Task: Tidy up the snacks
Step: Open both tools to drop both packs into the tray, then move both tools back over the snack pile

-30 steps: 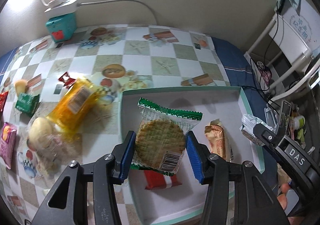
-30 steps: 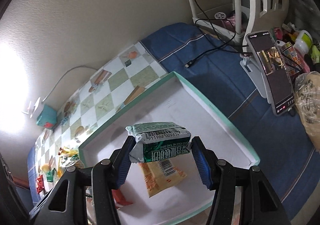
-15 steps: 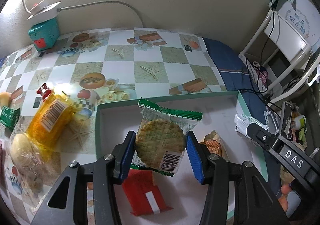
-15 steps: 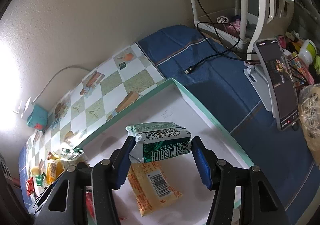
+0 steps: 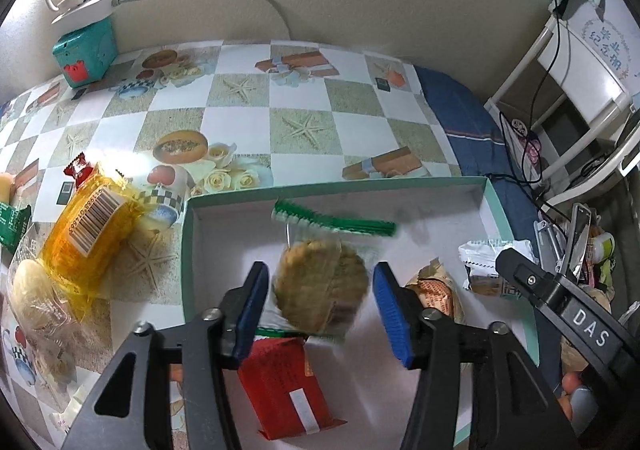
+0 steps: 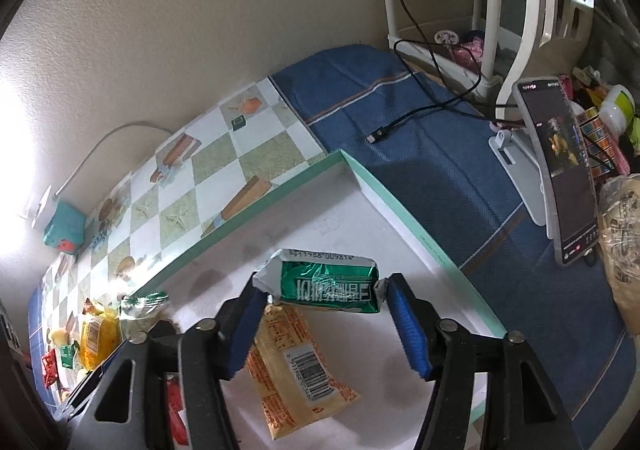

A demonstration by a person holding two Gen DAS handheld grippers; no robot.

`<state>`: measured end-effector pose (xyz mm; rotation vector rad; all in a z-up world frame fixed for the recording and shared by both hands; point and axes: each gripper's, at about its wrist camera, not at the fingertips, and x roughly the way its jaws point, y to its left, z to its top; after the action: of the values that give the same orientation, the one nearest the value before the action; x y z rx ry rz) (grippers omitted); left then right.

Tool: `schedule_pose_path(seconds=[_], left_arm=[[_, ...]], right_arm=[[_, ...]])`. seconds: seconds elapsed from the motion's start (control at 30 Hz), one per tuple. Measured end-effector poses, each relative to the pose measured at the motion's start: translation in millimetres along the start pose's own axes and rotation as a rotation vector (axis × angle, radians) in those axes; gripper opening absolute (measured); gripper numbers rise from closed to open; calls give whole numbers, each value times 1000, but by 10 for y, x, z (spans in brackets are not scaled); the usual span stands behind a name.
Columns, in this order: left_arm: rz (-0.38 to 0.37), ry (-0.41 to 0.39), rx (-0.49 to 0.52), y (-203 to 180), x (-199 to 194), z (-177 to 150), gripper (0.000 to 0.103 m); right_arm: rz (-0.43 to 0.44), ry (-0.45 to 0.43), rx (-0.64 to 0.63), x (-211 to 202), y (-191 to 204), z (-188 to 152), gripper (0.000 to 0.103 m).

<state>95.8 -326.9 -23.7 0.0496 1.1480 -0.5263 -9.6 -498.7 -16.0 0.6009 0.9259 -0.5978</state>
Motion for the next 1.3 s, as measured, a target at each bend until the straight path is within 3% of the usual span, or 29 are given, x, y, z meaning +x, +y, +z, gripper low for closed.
schedule_pose_path(seconds=[0.13, 0.23, 0.3, 0.37, 0.5, 0.77, 1.3], left_arm=[[39, 11, -21, 43, -50, 16, 66], [87, 37, -56, 113, -66, 24, 83], [122, 30, -83, 180, -102, 29, 85], [146, 23, -102, 237, -135, 32, 88], [178, 12, -141, 345, -183, 45, 97], [175, 21, -212, 470, -204, 44, 97], [183, 29, -237, 600, -320, 59, 97]], right_arm=[[-14, 19, -2, 10, -6, -3, 75], [-24, 33, -19, 17, 12, -8, 82], [-28, 37, -30, 15, 22, -15, 98], [-32, 29, -33, 3, 22, -17, 103], [-45, 28, -30, -15, 13, -13, 103], [-41, 28, -40, -38, 66, -15, 103], [-39, 30, -97, -155, 294, -76, 103]])
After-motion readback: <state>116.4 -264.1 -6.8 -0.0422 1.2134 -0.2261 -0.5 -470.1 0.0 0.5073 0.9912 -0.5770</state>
